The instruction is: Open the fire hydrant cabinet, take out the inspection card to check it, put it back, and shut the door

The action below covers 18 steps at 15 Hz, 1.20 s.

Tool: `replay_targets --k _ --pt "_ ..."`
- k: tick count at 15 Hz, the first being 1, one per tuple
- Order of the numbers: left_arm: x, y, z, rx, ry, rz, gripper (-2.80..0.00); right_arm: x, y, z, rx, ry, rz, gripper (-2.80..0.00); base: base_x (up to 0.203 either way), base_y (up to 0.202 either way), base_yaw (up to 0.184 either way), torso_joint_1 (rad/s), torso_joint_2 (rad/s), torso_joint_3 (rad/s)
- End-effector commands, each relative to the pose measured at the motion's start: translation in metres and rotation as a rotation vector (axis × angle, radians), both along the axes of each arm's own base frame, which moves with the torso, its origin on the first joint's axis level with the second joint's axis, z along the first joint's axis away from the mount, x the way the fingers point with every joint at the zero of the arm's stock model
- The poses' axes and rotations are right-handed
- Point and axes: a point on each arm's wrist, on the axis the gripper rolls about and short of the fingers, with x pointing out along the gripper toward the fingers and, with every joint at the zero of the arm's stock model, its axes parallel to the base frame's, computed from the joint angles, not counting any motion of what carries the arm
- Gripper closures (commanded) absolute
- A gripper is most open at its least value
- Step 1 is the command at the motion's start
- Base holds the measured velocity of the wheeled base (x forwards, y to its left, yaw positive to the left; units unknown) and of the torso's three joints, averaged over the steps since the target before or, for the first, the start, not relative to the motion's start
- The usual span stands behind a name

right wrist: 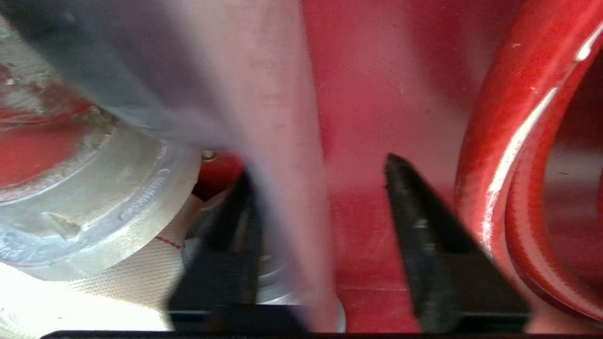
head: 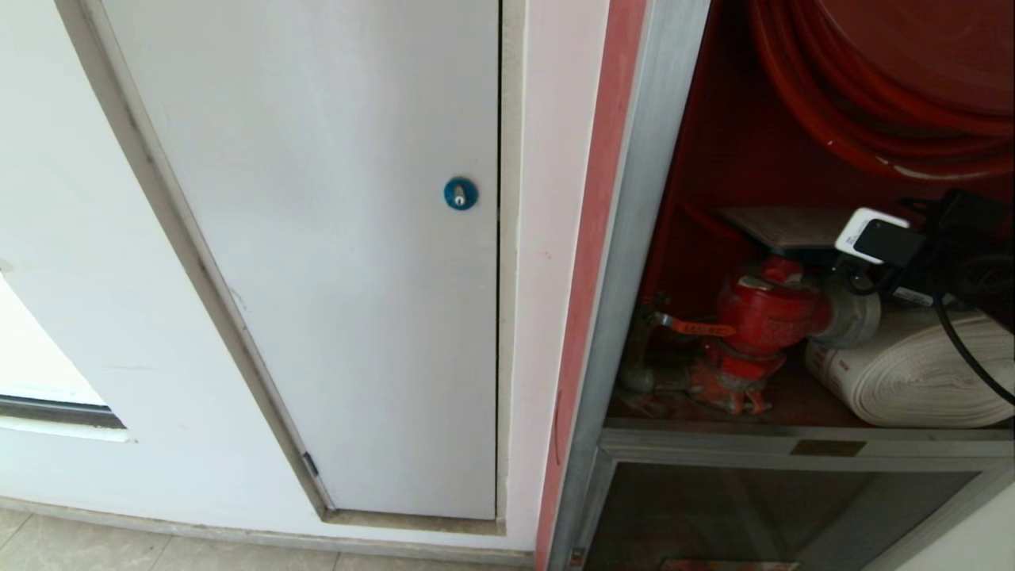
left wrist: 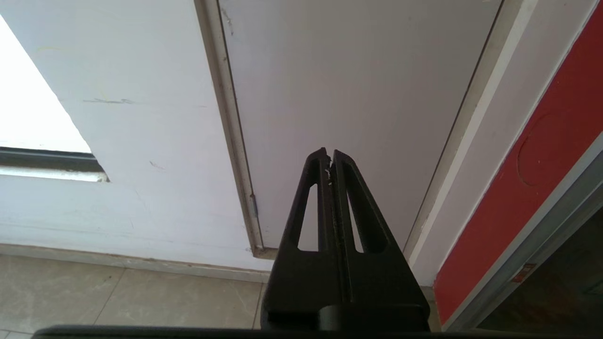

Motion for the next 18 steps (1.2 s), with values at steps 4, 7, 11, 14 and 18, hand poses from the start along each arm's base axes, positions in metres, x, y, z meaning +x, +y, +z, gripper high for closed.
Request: replay_targets --k 4,7,11,14,18 --pt "0.001 0.000 -0.005 -0.001 0.018 0.001 0.00 -0.004 0.001 -0.002 -0.007 0.006 -0.002 0.00 0.000 0.000 0.000 0.000 0.00 0.000" --pt "0.001 0.000 -0.005 -0.001 0.018 0.001 0.00 -0.016 0.003 -0.005 -0.005 0.011 -0.001 0.00 0.000 0.000 0.000 0.000 0.00 0.000" --pt "0.001 0.000 -0.005 -0.001 0.017 0.001 0.00 -0.030 0.005 0.004 -0.010 -0.030 -0.002 0.00 0.000 0.000 0.000 0.000 0.00 0.000" --pt "0.001 0.000 -0.005 -0.001 0.017 0.001 0.00 -0.044 0.007 0.012 -0.015 -0.061 -0.003 0.00 0.000 0.000 0.000 0.000 0.00 0.000" --pt "0.001 0.000 -0.005 -0.001 0.018 0.001 0.00 -0.070 0.010 0.024 -0.023 -0.107 -0.010 0.00 0.000 0.000 0.000 0.000 0.00 0.000"
